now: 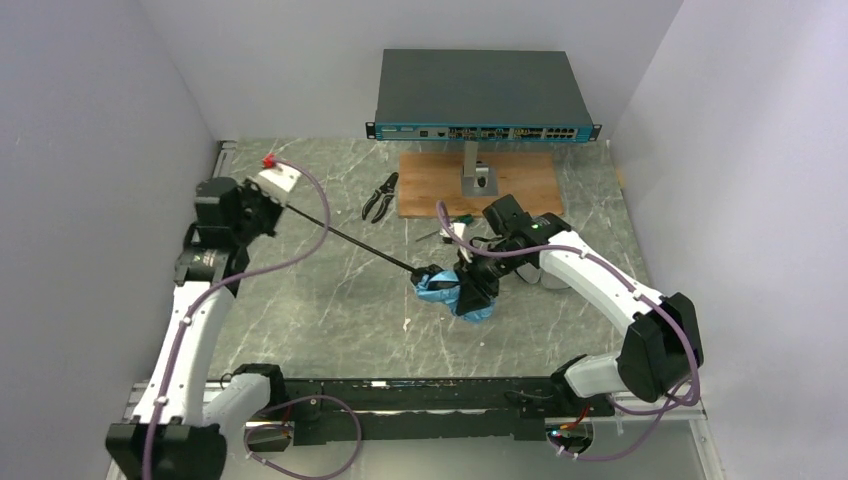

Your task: Open the umbrella

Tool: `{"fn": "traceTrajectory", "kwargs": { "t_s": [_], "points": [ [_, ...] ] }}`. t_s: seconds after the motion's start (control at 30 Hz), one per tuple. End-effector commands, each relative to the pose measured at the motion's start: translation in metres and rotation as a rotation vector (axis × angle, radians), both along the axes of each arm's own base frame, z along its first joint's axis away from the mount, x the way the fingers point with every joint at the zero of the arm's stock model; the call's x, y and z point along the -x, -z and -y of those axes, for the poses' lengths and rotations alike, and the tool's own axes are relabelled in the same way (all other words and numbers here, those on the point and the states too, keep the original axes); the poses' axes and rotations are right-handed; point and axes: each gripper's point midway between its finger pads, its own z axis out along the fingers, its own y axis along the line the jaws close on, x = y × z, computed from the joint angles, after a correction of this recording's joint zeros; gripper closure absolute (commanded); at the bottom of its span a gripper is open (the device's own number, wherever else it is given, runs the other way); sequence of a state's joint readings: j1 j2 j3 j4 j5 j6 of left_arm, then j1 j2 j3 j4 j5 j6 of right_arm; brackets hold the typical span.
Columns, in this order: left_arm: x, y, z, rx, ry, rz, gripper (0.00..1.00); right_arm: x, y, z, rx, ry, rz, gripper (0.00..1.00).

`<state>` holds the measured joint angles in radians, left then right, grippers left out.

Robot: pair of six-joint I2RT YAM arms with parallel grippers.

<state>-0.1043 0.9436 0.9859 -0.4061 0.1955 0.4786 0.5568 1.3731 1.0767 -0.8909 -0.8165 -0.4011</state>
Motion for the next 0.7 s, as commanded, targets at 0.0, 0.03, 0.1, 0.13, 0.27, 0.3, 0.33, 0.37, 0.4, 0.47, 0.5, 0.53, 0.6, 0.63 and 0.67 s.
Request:
{"fn": "traceTrajectory", "kwargs": {
  "t_s": [0.0,0.03,0.1,0.13,0.27,0.3,0.33,0.37,0.4,0.47,0.5,0.53,0.6,0.63,0.67],
  "points": [
    [-0.033,-0.029,-0.101,-0.203,-0.231,0.118,1.0,0.026,0.009,0.043,0.024,-0.123,0.032,1.0],
    [-0.038,-0.034,-0.115,-0.205,-0.257,0.118,1.0,0.023,0.008,0.046,0.028,-0.109,0.032,1.0],
    [-0.047,-0.037,-0.138,-0.203,-0.298,0.103,1.0,0.019,0.006,0.049,0.03,-0.107,0.04,1.0],
    [-0.051,-0.041,-0.143,-0.197,-0.307,0.104,1.0,0.02,0.006,0.05,0.032,-0.114,0.028,1.0],
    [-0.06,-0.047,-0.145,-0.173,-0.302,0.121,1.0,0.021,0.008,0.046,0.019,-0.11,-0.001,1.0],
    [-0.061,-0.047,-0.141,-0.156,-0.286,0.118,1.0,0.02,0.006,0.045,0.01,-0.103,0.001,1.0],
    [-0.062,-0.047,-0.136,-0.137,-0.262,0.114,1.0,0.018,0.004,0.042,-0.001,-0.096,0.0,1.0],
    [-0.061,-0.046,-0.13,-0.117,-0.234,0.106,1.0,0.017,0.001,0.039,-0.016,-0.09,0.002,1.0],
    [-0.06,-0.046,-0.121,-0.089,-0.199,0.098,0.91,0.015,-0.002,0.035,-0.03,-0.082,-0.002,1.0],
    [-0.057,-0.053,-0.105,0.01,-0.157,0.075,0.56,0.007,-0.009,0.028,-0.056,-0.045,-0.013,1.0],
    [-0.056,-0.06,-0.098,0.085,-0.154,0.059,0.38,0.001,-0.012,0.023,-0.071,-0.021,-0.011,1.0],
    [-0.053,-0.069,-0.088,0.164,-0.142,0.034,0.28,-0.005,-0.017,0.017,-0.094,0.008,-0.008,1.0],
    [-0.046,-0.089,-0.066,0.299,-0.082,-0.004,0.12,-0.015,-0.029,0.006,-0.149,0.052,-0.005,1.0],
    [-0.042,-0.1,-0.056,0.363,-0.056,-0.008,0.09,-0.02,-0.035,0.001,-0.178,0.073,-0.003,1.0],
    [-0.035,-0.11,-0.048,0.413,-0.033,0.0,0.07,-0.026,-0.043,-0.004,-0.214,0.087,0.018,1.0]
  ]
}}
